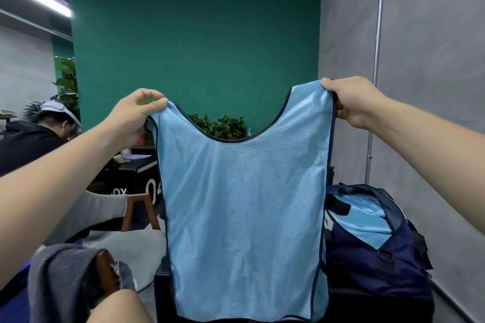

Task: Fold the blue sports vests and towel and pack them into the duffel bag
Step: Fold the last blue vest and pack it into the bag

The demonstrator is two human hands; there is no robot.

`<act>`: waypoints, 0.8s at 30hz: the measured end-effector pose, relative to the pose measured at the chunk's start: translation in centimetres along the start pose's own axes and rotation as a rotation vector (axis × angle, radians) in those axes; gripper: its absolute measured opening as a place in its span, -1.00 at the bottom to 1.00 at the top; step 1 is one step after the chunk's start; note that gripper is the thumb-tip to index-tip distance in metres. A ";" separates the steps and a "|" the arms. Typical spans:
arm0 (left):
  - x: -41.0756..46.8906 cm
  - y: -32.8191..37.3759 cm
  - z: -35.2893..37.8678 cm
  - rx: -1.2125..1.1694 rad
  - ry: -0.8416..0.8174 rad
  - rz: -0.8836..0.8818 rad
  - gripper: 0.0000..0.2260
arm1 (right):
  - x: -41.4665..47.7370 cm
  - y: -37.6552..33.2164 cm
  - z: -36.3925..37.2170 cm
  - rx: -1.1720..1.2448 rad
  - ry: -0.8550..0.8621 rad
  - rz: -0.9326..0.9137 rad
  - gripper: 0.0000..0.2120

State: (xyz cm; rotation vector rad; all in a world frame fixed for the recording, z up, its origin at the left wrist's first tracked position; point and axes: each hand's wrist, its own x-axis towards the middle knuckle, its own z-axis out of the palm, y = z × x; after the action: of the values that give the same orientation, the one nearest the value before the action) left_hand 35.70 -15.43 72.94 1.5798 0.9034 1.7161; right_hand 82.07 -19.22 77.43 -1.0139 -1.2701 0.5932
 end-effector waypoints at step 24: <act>2.1 7.8 -5.0 -0.006 -0.099 0.053 -0.44 | 0.7 -2.7 -0.6 -0.025 -0.084 -0.118 -0.76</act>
State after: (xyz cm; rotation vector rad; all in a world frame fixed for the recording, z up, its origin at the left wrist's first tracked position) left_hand 30.54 -18.46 80.31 1.6826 0.8136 1.6592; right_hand 82.38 -20.07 80.18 -0.9359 -1.4044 0.5348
